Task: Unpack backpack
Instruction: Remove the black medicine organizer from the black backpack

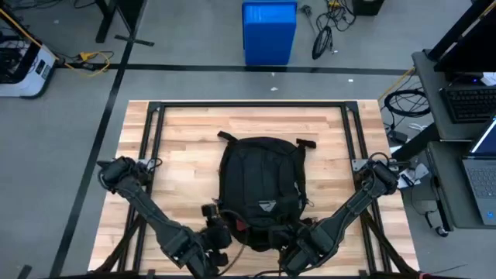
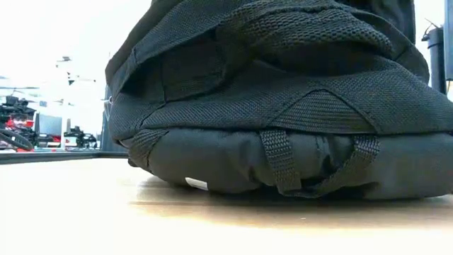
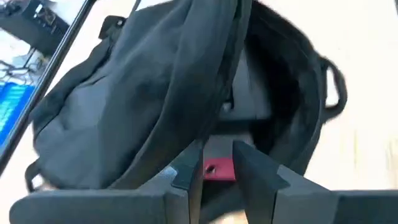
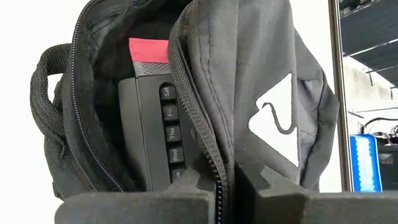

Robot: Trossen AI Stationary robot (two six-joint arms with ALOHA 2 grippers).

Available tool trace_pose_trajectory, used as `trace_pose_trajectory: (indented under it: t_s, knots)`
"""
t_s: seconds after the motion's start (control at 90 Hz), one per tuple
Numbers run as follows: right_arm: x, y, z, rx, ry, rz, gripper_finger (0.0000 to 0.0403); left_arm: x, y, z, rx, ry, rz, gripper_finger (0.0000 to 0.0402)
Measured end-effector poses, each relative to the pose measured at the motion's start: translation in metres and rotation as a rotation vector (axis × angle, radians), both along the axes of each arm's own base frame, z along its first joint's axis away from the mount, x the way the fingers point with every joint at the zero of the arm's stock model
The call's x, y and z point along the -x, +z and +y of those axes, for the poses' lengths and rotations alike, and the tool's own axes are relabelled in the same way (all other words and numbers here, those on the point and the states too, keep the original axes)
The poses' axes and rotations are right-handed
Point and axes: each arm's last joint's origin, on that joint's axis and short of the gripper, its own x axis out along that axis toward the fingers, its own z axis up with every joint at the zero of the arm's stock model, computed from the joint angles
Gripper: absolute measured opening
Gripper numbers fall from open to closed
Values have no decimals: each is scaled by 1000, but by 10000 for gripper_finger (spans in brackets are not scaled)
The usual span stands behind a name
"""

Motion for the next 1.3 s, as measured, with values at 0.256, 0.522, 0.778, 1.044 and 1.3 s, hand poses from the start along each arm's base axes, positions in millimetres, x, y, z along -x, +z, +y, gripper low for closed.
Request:
trace_pose_trajectory:
  t_s: [0.256,0.522,0.778,1.044,1.3]
  knots:
    - [0,0,0,3,-4,-6,0,-7,-35,15,16,23,30,74]
    - [-2,0,1,-14,-5,-27,0,-17,-67,32,99,69,-25,74]
    - [-4,1,2,-19,10,-36,0,-21,-78,47,142,159,-47,74]
    - [-4,1,3,-20,11,-37,0,-22,-76,43,244,268,-166,74]
    - [-3,1,3,-22,13,-30,2,-19,-77,47,315,417,-256,74]
